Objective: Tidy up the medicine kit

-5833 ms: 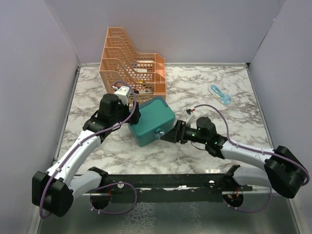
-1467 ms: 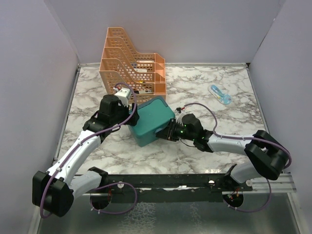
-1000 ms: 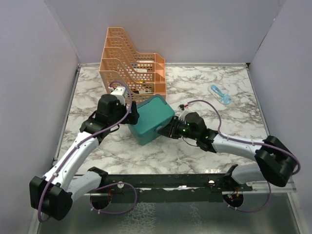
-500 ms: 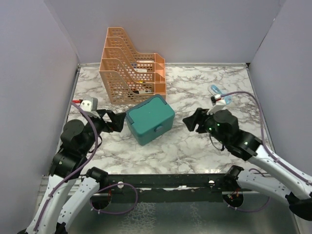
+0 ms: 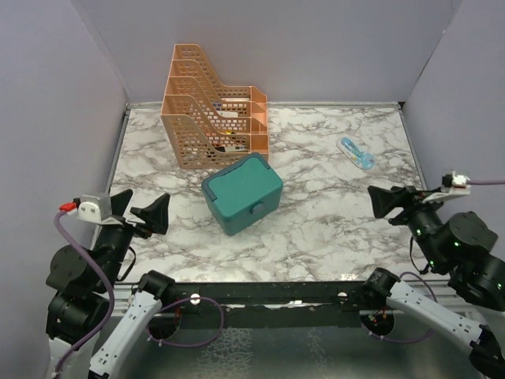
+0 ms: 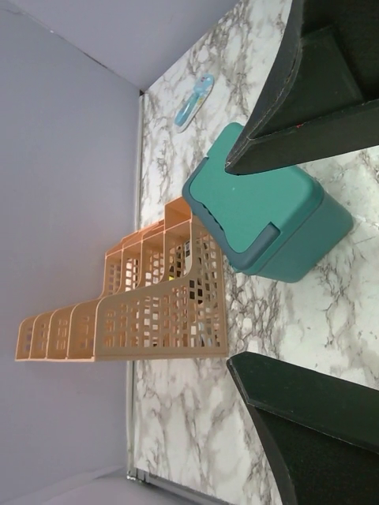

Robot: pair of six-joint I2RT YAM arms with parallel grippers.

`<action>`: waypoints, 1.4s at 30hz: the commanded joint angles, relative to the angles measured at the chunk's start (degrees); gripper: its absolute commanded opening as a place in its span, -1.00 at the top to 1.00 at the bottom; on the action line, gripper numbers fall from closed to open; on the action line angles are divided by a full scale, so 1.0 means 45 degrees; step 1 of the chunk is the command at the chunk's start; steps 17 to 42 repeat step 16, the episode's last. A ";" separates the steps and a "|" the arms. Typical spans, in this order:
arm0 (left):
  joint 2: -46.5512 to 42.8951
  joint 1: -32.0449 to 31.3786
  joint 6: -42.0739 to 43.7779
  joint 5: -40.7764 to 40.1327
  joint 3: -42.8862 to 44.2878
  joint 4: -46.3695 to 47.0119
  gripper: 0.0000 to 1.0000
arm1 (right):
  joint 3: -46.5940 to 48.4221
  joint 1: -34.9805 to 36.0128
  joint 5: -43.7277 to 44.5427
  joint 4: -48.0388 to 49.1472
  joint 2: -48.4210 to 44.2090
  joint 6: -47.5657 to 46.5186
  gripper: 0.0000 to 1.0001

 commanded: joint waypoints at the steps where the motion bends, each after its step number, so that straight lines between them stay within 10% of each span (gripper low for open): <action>1: -0.0151 -0.0029 0.0487 -0.0913 0.0548 -0.1160 -0.98 | 0.0701 -0.0007 0.0995 -0.0834 -0.1089 -0.0900 -0.36; 42: -0.0049 -0.0019 0.0201 -0.0920 0.0422 -0.1455 -0.98 | 0.0734 -0.0016 0.1194 -0.1097 -0.1686 -0.0689 -0.44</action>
